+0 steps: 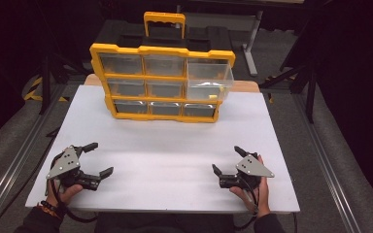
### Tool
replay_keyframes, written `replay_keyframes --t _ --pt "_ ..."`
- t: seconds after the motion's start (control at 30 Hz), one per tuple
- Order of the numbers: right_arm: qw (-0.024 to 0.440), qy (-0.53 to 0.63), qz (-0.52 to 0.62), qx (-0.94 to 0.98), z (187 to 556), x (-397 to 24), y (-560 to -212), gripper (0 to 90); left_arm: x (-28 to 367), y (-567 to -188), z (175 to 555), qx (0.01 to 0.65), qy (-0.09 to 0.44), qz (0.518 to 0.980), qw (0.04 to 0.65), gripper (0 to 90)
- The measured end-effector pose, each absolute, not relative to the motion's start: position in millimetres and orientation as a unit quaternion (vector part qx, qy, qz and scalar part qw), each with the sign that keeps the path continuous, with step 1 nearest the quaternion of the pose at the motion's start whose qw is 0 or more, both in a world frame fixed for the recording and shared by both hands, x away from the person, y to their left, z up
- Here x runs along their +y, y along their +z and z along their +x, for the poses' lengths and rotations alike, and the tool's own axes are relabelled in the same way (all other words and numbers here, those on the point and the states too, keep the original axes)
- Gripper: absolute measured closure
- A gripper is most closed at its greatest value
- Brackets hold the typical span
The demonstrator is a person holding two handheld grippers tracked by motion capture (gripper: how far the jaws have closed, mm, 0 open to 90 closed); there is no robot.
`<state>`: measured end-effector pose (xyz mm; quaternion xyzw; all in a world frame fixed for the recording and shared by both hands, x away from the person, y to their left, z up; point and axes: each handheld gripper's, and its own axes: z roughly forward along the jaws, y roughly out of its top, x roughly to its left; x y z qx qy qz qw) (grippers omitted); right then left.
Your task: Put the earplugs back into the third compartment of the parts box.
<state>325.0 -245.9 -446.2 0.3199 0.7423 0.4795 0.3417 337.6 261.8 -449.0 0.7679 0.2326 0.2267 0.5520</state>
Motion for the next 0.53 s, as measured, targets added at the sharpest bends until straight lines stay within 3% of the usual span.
replay_keyframes --t 0.53 --pt "0.34 0.478 0.316 0.746 325.4 -245.6 -448.2 5.1 263.8 -449.9 339.9 0.241 0.224 0.769 0.548 3.4"
